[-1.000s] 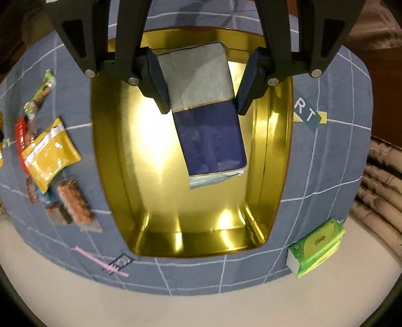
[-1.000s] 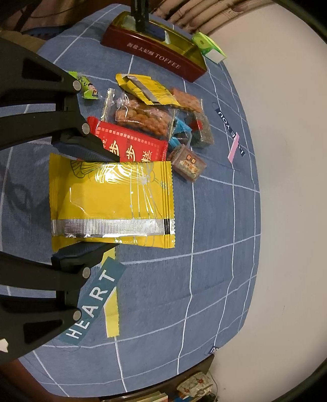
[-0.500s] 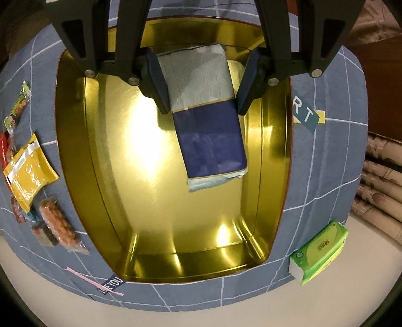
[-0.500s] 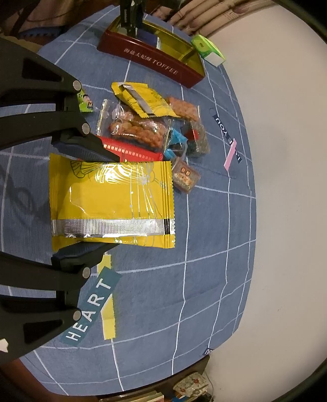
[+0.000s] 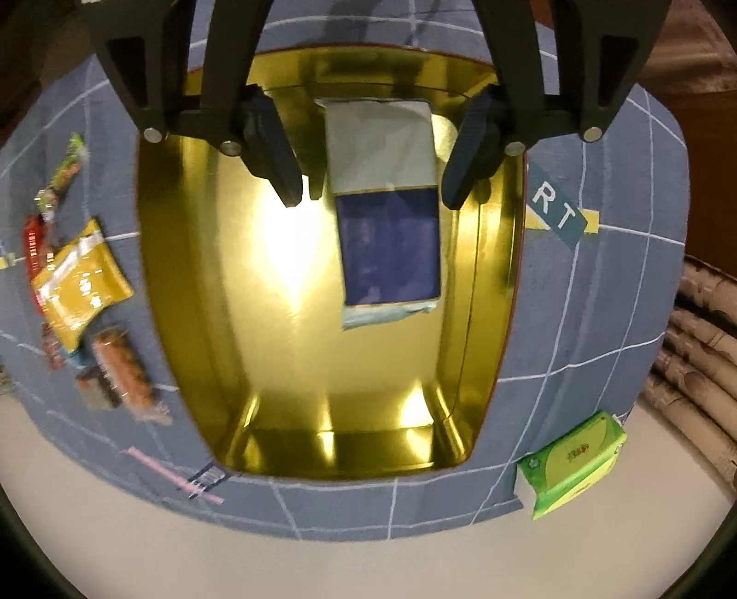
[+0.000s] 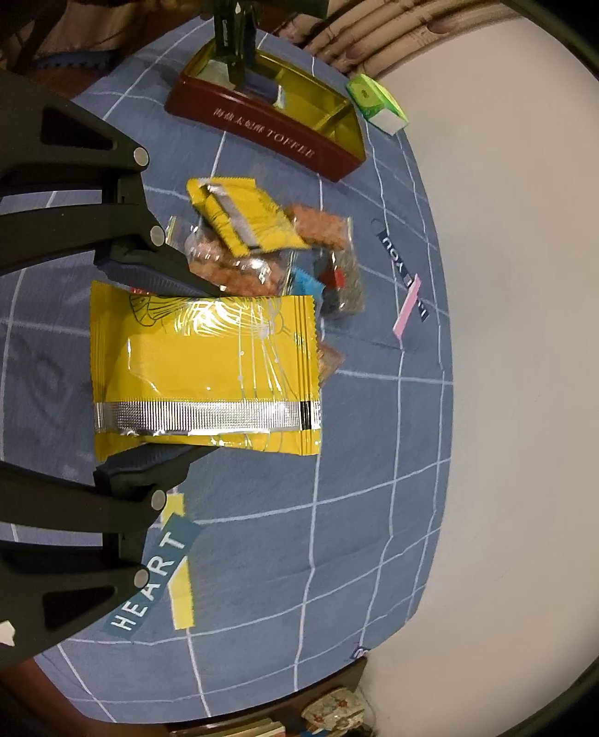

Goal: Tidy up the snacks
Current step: 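Carry the navy-and-white packet into the gold tin and release it with the left gripper, then lower the yellow foil packet into the tin and open the right gripper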

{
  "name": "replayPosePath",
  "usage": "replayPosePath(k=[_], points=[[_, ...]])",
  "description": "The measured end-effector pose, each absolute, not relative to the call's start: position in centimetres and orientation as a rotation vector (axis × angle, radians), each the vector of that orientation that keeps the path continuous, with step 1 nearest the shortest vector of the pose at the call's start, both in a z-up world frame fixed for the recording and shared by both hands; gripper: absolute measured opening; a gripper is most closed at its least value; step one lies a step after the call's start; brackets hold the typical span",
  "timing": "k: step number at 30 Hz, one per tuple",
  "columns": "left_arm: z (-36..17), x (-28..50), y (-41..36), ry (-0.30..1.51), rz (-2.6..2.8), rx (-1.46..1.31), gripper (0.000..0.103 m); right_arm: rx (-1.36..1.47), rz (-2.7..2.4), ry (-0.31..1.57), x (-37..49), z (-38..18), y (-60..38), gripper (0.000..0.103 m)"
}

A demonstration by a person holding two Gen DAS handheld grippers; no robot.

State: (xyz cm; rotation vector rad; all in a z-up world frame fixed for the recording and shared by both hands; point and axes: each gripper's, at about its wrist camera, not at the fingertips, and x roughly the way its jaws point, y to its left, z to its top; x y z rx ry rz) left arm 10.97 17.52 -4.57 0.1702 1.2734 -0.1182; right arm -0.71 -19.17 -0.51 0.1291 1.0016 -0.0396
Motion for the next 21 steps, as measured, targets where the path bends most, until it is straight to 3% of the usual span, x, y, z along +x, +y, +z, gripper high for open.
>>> replayPosePath(k=[12,21], points=[[0.9,7.3,21.9,1.077,0.042,0.02,0.064,0.12,0.075,0.999,1.9,1.7,-11.1,0.053],[0.0,4.9,26.7,1.076,0.162,-0.045,0.064,0.06,0.207,1.015,4.0,2.0,-1.6,0.053]])
